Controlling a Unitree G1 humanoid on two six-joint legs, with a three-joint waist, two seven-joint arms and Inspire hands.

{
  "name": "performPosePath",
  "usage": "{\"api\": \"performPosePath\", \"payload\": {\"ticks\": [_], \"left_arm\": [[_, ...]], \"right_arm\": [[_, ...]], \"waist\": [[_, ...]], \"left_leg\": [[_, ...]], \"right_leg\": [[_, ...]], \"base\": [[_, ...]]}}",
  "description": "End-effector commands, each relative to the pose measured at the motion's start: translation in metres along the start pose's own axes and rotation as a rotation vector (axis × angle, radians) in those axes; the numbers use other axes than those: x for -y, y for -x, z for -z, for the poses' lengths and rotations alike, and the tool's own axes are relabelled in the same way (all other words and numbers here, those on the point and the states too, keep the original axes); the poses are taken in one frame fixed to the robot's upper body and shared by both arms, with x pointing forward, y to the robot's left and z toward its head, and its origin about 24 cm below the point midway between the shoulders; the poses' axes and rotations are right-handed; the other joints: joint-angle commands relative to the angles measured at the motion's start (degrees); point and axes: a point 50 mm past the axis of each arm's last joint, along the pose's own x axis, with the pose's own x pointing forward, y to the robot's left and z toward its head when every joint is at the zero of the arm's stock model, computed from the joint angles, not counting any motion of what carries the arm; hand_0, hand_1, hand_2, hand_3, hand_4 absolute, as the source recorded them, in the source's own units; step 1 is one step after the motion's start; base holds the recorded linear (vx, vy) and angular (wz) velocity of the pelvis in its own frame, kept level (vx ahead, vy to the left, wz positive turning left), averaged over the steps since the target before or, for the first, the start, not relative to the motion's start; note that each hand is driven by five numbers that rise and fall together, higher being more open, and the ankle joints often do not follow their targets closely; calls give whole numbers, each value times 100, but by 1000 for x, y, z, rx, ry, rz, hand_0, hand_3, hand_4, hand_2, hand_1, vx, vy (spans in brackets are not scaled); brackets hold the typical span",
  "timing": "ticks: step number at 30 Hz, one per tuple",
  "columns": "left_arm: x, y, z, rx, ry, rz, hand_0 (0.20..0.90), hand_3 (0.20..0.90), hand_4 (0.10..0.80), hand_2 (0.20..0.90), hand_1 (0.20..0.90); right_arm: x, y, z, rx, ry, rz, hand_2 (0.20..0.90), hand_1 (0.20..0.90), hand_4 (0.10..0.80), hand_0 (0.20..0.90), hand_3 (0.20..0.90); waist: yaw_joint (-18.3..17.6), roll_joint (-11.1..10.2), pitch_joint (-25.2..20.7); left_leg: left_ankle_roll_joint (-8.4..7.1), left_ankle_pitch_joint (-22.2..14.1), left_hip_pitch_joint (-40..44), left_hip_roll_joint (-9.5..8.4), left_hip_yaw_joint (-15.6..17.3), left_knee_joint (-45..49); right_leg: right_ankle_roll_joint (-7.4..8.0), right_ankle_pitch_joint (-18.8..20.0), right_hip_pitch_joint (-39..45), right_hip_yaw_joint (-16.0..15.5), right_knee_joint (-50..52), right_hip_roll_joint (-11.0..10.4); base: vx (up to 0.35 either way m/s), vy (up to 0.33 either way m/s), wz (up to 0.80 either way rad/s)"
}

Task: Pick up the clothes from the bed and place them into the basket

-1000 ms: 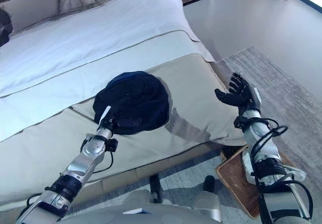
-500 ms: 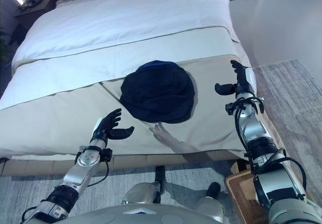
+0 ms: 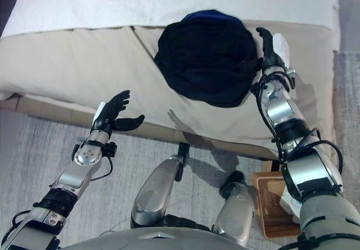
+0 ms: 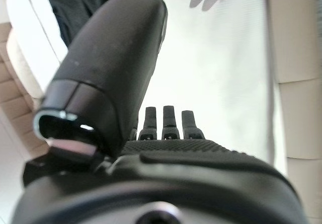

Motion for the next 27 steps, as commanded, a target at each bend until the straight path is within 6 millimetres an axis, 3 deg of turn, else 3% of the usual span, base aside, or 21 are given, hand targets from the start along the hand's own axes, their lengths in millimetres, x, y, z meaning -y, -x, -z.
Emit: {"api": "performPosePath", "payload": {"ticks": [1, 5, 15, 17, 19, 20, 27], "left_arm": [[-7, 0, -44, 249, 10, -25, 900, 900, 800, 900, 900], [1, 3, -44, 252, 57, -11, 900, 900, 800, 900, 900], [9, 10, -47, 277, 106, -12, 900, 900, 800, 900, 900], [11, 11, -49, 284, 108, -10, 900, 900, 800, 900, 900], [13, 10, -49, 289, 113, -15, 900, 900, 800, 900, 900], [14, 10, -50, 290, 117, -17, 900, 900, 800, 900, 900], [16, 9, -50, 295, 112, -3, 900, 900, 800, 900, 900]], "right_arm": [[30, -14, -49, 163, -6, 114, 900, 900, 800, 900, 900], [27, -21, -62, 143, -61, 106, 900, 900, 800, 900, 900], [25, -27, -61, 62, -60, 103, 900, 900, 800, 900, 900], [25, -28, -56, 36, -41, 90, 679, 679, 542, 679, 642], [25, -30, -50, 10, -22, 74, 371, 371, 182, 371, 282], [26, -30, -47, 1, -13, 64, 300, 300, 100, 300, 200], [37, -33, -42, 9, 13, 88, 300, 300, 100, 300, 200]], "waist": [[148, 149, -143], [275, 239, -99], [384, 410, -99], [388, 434, -99], [374, 456, -99], [363, 459, -99], [323, 439, -99]], "left_leg": [[119, -1185, -252, 73, 471, 1221], [264, -1487, -864, -22, 442, 1995], [448, -1898, -2006, -173, 401, 3236], [459, -1924, -2116, -197, 396, 3339], [481, -1955, -2219, -193, 375, 3430], [492, -1963, -2235, -191, 366, 3446], [470, -1959, -1978, -174, 345, 3276]], "right_leg": [[-494, -575, 4, -82, 1046, 187], [-574, -930, -657, -30, 1998, -74], [-734, -1287, -1897, 196, 3185, -193], [-732, -1292, -2029, 205, 3277, -185], [-740, -1315, -2167, 233, 3359, -174], [-745, -1319, -2215, 251, 3382, -158], [-712, -1268, -2037, 231, 3225, -115]], "base": [[-41, 73, 26], [-26, 111, 11], [-58, 25, 13], [-80, 3, 7], [-82, 7, 4], [-75, 6, 2], [-20, 2, 0]]}}
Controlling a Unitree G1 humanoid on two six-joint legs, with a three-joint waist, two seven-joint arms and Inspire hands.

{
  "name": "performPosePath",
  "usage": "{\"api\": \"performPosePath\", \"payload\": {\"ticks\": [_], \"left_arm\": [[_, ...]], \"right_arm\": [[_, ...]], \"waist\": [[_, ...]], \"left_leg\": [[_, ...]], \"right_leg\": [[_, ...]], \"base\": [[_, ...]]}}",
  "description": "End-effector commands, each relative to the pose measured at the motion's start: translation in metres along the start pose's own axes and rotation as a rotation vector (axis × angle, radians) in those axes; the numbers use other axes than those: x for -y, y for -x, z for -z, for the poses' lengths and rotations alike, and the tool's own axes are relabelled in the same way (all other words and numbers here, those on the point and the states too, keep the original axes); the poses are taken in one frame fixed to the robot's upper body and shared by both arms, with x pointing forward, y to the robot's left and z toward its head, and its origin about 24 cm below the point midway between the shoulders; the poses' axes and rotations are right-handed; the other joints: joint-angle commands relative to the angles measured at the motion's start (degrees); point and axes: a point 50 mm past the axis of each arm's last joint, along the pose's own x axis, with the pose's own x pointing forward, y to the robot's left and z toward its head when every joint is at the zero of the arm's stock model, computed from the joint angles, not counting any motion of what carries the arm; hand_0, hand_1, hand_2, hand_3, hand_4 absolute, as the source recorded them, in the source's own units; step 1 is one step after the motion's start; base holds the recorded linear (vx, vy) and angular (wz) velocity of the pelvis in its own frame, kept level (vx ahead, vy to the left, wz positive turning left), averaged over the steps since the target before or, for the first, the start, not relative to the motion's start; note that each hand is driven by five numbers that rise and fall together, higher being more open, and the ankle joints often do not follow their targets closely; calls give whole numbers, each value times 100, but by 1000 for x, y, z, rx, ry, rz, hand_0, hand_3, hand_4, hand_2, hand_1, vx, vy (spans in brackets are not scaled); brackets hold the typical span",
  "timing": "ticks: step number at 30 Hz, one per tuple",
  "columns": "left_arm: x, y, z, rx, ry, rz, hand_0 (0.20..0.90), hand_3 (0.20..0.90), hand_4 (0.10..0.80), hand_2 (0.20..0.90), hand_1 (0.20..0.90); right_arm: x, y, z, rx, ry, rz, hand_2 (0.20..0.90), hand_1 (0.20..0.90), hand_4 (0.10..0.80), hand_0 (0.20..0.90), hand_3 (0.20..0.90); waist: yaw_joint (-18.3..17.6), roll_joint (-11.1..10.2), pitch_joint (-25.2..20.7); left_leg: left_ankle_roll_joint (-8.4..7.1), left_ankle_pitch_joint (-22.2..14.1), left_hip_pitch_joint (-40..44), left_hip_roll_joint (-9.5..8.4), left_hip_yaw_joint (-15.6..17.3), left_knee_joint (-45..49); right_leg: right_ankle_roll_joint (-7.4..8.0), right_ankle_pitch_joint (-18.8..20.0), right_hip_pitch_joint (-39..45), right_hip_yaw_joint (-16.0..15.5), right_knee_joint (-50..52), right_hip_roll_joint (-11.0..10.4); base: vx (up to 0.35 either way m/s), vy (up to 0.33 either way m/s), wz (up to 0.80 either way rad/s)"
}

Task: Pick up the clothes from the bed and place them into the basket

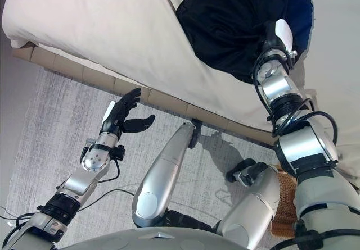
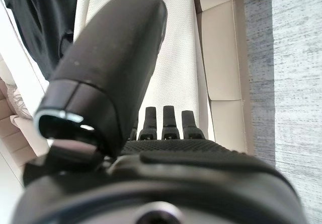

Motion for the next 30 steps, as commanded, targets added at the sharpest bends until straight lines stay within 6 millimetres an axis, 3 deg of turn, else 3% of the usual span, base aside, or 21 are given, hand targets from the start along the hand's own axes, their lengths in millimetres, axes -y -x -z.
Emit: {"api": "performPosePath", "payload": {"ticks": [1, 16, 21, 26, 30], "left_arm": [[-6, -5, -44, 241, 71, -48, 900, 900, 800, 900, 900], [-7, -16, -44, 195, 52, -64, 900, 900, 800, 900, 900], [-8, -21, -37, 124, 20, -54, 900, 900, 800, 900, 900], [-7, -23, -32, 77, 10, -52, 900, 900, 800, 900, 900], [-9, -22, -24, 33, -9, -49, 900, 900, 800, 900, 900]], "right_arm": [[25, -8, -28, 125, 47, 60, 300, 300, 100, 300, 200], [37, -10, -24, 126, 19, 56, 300, 300, 100, 300, 200], [47, -8, -32, 179, -66, 73, 300, 300, 100, 300, 200], [65, -7, -35, 198, -92, 79, 300, 300, 100, 300, 200], [95, -6, -40, 228, -161, 113, 300, 300, 100, 300, 200]], "waist": [[95, 302, -252], [-169, 25, -277], [-332, -135, -757], [-581, -284, -1298], [-814, -452, -1851]], "left_leg": [[356, -1087, 507, -33, 605, 431], [120, -632, 2458, 260, 715, -1221], [-31, -334, 3169, 415, 725, -2149], [-192, 31, 3903, 548, 909, -3151], [-236, 427, 4297, 577, 1077, -3946]], "right_leg": [[-387, 119, 254, -230, 83, 625], [-124, 676, 1927, -278, -1398, 738], [-46, 1073, 2647, -276, -2508, 984], [88, 1458, 3358, -265, -3841, 1378], [245, 1949, 3672, -184, -4788, 1656]], "base": [[0, 0, 0], [24, 21, -11], [51, 0, -15], [77, -22, -18], [85, -37, -18]]}}
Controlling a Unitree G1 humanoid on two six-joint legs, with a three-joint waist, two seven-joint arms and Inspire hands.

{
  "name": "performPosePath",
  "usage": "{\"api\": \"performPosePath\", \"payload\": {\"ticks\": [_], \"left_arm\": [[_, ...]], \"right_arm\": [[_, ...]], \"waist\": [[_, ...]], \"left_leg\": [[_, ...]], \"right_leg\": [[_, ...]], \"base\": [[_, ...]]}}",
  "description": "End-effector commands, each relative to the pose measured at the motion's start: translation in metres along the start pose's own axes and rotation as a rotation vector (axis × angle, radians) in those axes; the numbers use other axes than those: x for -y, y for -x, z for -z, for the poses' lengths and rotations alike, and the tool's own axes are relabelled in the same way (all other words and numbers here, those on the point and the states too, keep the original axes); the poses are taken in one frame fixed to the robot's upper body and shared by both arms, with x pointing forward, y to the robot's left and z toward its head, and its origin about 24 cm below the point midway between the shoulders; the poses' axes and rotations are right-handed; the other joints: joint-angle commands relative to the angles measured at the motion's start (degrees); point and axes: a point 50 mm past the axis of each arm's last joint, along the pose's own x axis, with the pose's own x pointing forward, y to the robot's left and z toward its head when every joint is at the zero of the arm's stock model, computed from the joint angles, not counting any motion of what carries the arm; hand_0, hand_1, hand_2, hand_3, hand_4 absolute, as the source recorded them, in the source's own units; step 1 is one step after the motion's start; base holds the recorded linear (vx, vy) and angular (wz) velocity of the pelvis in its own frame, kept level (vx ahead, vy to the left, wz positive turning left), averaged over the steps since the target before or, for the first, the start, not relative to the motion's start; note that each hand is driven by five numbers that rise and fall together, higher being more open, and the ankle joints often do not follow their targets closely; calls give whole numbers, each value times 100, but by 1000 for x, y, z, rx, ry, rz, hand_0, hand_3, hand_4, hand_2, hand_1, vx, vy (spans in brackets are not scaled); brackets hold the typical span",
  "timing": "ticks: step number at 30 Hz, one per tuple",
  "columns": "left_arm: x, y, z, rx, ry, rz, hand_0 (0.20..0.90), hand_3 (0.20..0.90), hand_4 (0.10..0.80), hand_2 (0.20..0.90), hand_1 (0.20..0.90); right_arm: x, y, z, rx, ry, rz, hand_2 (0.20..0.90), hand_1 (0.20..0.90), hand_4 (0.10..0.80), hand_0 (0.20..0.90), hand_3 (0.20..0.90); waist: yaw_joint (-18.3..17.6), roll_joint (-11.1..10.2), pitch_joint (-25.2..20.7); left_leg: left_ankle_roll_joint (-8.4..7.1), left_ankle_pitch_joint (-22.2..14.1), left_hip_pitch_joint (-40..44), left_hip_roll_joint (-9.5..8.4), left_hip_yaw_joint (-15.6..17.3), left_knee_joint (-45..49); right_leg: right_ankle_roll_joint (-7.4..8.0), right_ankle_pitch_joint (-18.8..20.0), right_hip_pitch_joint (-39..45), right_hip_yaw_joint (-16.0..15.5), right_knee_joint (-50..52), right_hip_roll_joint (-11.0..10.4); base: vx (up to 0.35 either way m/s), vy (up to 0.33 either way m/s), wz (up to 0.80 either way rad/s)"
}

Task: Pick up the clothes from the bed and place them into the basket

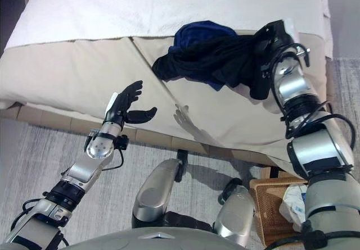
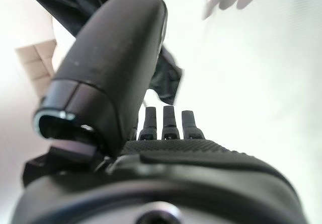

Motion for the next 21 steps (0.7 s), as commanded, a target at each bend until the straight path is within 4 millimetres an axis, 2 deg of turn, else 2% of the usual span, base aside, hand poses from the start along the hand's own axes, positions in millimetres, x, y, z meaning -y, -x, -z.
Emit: {"api": "performPosePath", "payload": {"ticks": [1, 3, 5, 6, 9, 21], "left_arm": [[-5, 5, 0, 32, 11, -21, 900, 900, 800, 900, 900], [-7, 5, 2, 23, 1, -18, 900, 900, 800, 900, 900], [-7, 5, 3, 20, -3, -18, 900, 900, 800, 900, 900], [-9, 6, 6, 13, -21, -13, 900, 900, 800, 900, 900], [-8, 5, 8, 10, -30, -2, 900, 900, 800, 900, 900], [-2, 8, 18, 12, -91, 91, 900, 900, 800, 900, 900]], "right_arm": [[44, -3, -44, 194, -51, 121, 300, 300, 100, 300, 200], [59, -2, -50, 212, -90, 150, 300, 300, 100, 300, 200], [63, -1, -52, 220, -101, 159, 300, 300, 100, 300, 200], [81, 1, -60, 248, -130, 202, 300, 300, 100, 300, 200], [101, 5, -67, 276, -120, 241, 300, 300, 100, 300, 200], [163, 23, -65, 293, -63, 416, 300, 300, 100, 300, 200]], "waist": [[-270, -363, -1842], [-335, -409, -2033], [-354, -428, -2084], [-443, -515, -2284], [-568, -578, -2460], [-1073, -708, -2854]], "left_leg": [[-44, -336, 223, 63, 487, -426], [-66, -265, 375, 67, 540, -669], [-72, -253, 415, 70, 562, -725], [-108, -206, 555, 105, 649, -943], [-162, -114, 744, 164, 747, -1253], [-286, 57, 1043, 277, 979, -1880]], "right_leg": [[-33, 341, -92, 131, -658, 376], [15, 413, 9, 136, -855, 439], [28, 424, 38, 140, -908, 462], [85, 490, 126, 135, -1113, 525], [146, 605, 238, 178, -1387, 595], [193, 905, 377, 477, -2103, 939]], "base": [[99, -58, -19], [73, -53, -17], [41, -54, -12], [39, -87, -12], [18, -69, -14], [-17, -53, -17]]}}
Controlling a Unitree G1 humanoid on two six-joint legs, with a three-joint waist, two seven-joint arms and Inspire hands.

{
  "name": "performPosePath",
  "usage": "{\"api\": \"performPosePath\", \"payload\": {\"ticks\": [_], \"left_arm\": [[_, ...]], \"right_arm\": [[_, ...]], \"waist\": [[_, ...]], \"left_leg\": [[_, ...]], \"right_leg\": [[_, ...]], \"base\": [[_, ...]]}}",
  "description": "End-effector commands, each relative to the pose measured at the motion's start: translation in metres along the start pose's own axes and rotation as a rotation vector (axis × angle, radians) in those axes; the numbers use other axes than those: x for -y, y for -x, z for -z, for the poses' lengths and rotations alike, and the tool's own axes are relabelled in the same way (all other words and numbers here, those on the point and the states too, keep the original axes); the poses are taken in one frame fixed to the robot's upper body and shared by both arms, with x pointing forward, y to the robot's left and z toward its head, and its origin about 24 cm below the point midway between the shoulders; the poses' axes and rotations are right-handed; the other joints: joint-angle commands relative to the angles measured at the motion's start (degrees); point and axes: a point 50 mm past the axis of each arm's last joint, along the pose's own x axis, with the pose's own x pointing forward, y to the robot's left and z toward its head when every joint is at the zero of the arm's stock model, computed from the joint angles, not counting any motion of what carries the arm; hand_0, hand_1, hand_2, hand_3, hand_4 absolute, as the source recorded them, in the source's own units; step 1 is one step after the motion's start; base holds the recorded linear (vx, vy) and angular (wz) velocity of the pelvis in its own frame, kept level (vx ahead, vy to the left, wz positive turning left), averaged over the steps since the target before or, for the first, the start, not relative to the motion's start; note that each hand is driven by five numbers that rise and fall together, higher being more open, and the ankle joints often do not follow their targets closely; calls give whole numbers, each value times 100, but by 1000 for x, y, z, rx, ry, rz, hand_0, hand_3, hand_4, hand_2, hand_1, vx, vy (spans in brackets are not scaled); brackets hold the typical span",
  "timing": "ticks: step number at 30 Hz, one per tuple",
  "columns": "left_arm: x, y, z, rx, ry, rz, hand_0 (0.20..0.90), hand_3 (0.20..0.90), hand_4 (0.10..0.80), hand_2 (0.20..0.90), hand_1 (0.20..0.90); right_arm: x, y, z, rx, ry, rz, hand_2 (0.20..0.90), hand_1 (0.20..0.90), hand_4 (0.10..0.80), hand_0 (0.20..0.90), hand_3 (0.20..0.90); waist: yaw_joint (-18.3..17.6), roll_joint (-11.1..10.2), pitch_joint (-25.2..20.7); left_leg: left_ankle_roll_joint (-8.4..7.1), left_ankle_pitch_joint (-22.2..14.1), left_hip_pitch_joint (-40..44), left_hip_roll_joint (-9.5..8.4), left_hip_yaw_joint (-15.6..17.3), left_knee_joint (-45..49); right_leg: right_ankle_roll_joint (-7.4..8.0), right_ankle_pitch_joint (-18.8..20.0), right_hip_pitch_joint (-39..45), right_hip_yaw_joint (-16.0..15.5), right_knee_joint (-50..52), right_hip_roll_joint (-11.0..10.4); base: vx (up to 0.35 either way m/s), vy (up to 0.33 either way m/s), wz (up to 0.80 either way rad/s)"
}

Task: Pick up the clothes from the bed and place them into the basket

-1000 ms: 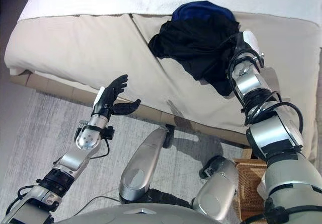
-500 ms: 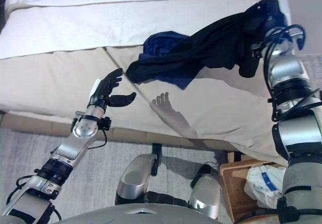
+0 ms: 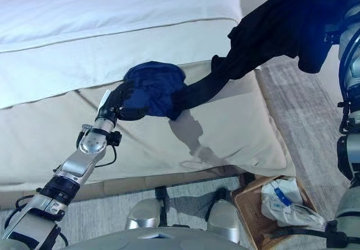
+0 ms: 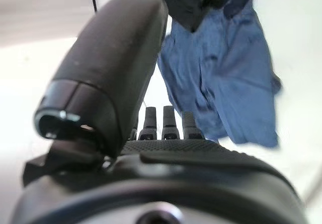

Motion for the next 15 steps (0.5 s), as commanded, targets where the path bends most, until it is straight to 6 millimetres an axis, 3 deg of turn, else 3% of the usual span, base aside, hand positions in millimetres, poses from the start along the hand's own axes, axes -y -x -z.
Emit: {"api": "performPosePath", "payload": {"ticks": [1, 5, 15], "left_arm": [[8, 11, 0, 94, -67, 70, 900, 900, 800, 900, 900], [8, 10, 1, 96, -60, 74, 900, 900, 800, 900, 900], [10, 6, 3, 78, -52, 74, 900, 900, 800, 900, 900]], "right_arm": [[52, 1, -50, 233, 22, 178, 300, 300, 100, 300, 200], [69, 5, -53, 247, 20, 223, 300, 300, 100, 300, 200], [103, 16, -29, 181, 68, 302, 300, 300, 100, 300, 200]], "waist": [[-44, -241, -1600], [-277, -250, -1681], [-747, -248, -1745]], "left_leg": [[-376, -441, -232, 18, 355, 8], [-389, -454, -205, 57, 472, 8], [-430, -504, -59, 125, 735, 8]], "right_leg": [[355, -897, 322, 156, 380, 93], [326, -853, 280, 360, 265, 214], [266, -797, 215, 853, 124, 431]], "base": [[-20, -21, -32], [-8, -18, -26], [6, -14, -23]]}}
